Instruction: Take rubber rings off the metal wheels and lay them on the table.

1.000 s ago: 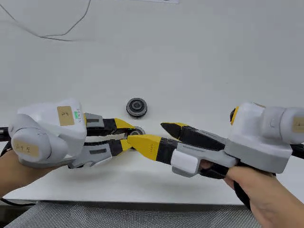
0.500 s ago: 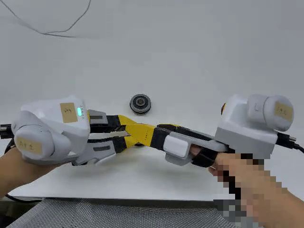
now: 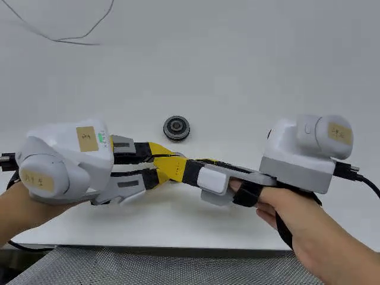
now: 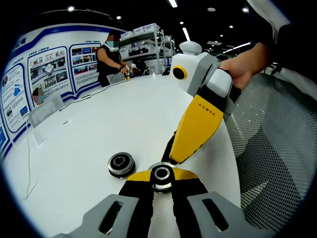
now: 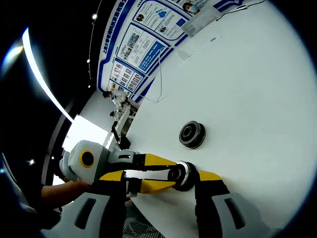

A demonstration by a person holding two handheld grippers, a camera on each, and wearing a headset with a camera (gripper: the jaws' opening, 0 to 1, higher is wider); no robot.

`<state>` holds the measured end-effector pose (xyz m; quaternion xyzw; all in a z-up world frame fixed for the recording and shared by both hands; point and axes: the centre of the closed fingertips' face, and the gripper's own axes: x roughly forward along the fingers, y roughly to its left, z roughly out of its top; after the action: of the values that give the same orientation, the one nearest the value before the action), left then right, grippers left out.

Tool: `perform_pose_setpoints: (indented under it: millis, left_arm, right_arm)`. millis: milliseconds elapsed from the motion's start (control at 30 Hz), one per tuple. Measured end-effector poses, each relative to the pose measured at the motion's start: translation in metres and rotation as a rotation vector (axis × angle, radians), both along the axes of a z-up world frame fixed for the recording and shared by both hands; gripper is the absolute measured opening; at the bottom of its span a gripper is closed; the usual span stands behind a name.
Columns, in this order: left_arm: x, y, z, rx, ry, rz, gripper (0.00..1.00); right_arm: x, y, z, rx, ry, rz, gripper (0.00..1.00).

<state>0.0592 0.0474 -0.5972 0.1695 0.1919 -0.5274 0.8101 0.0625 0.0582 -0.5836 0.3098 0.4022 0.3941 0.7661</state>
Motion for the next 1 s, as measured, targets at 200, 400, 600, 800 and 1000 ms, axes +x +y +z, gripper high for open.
perform_pose_setpoints:
  millis: [200,400,600,800,1000]
  left_arm:
    - [0.0009,0.0017,-0.0011,0.000,0.000,0.000,0.13]
    - [0.0014,0.0027,-0.0017,-0.001,-0.002,-0.002,0.13]
    - [0.0010,0.0025,-0.0014,0.000,-0.003,-0.001,0.13]
    - [0.0010,0.0024,-0.0013,0.000,-0.003,-0.001,0.13]
    - [0.0006,0.0023,-0.0012,0.000,-0.003,-0.001,0.13]
  right_arm:
    - [-0.0008,-0.0006,-0.0015,-0.011,0.005,-0.001,0.57]
    - [-0.0036,-0.0003,-0.0044,-0.024,0.012,0.010,0.57]
    - [-0.0042,0.0012,-0.0024,-0.021,0.008,0.009,0.57]
    - [-0.0034,0.0014,-0.0022,-0.021,0.007,0.007,0.57]
    - [-0.0050,0.0025,-0.0027,-0.019,0.016,0.013,0.58]
